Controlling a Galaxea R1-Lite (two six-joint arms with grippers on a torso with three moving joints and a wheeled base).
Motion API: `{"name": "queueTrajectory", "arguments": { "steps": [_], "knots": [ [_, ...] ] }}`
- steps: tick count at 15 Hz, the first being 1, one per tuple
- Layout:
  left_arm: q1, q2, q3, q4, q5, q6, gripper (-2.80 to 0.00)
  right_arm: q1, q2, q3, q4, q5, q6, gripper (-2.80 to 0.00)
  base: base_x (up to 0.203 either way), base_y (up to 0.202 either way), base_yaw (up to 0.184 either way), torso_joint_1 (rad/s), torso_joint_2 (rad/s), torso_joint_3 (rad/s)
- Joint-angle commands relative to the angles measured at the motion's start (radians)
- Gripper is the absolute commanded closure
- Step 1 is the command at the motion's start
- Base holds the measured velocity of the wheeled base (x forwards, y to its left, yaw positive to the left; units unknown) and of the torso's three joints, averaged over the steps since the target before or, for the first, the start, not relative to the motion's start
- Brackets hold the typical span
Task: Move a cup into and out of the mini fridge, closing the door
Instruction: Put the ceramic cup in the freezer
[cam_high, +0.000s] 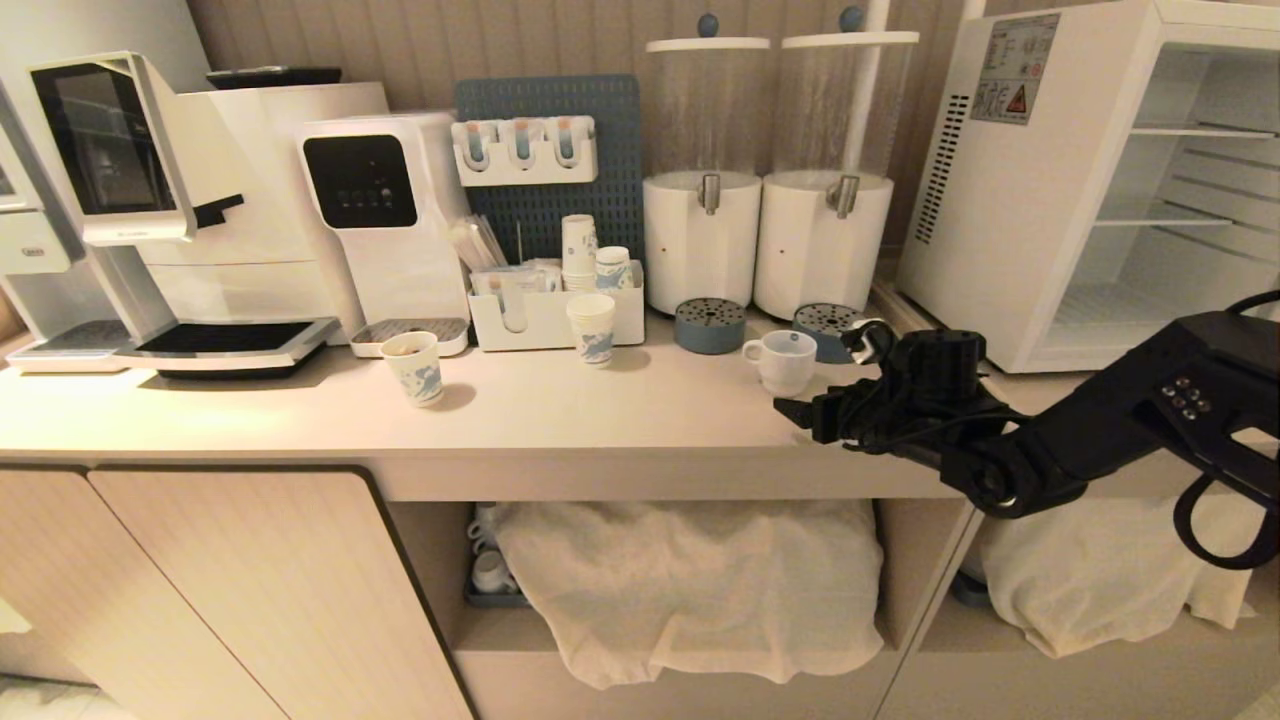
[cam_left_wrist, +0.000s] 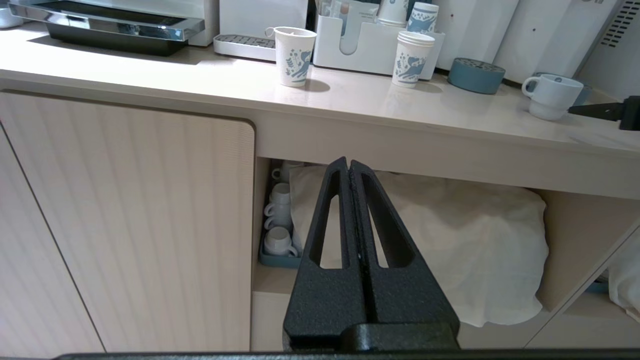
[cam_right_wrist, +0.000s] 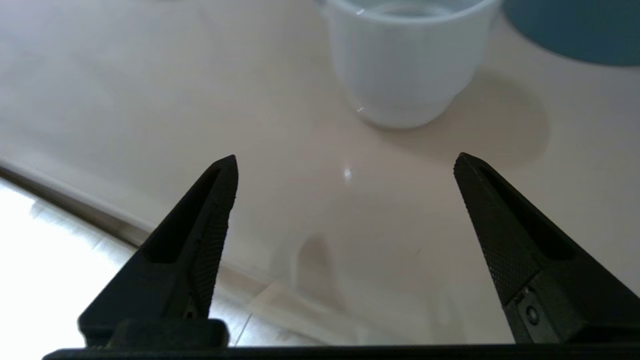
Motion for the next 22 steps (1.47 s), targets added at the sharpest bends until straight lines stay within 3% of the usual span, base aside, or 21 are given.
{"name": "queueTrajectory", "arguments": {
  "steps": [1,13,17,22],
  "knots": [
    [0.0,-0.005,0.04,-0.005,0.0,-0.003,0.0,0.0,0.027,-0.038,-0.004,-0.011,-0.002,-2.8,0.0,0.0,0.0,0.0,0.0,0.0],
    [0.0,-0.005,0.04,-0.013,0.0,-0.006,0.0,-0.002,0.183,-0.26,0.039,-0.058,-0.019,-2.8,0.0,0.0,0.0,0.0,0.0,0.0],
    [0.0,-0.005,0.04,-0.013,0.0,-0.006,0.0,-0.002,0.243,-0.303,-0.054,-0.168,-0.044,-2.8,0.0,0.0,0.0,0.0,0.0,0.0],
    [0.0,-0.005,0.04,-0.013,0.0,-0.006,0.0,0.001,0.264,-0.318,-0.092,-0.2,-0.075,-2.8,0.0,0.0,0.0,0.0,0.0,0.0]
  ]
}}
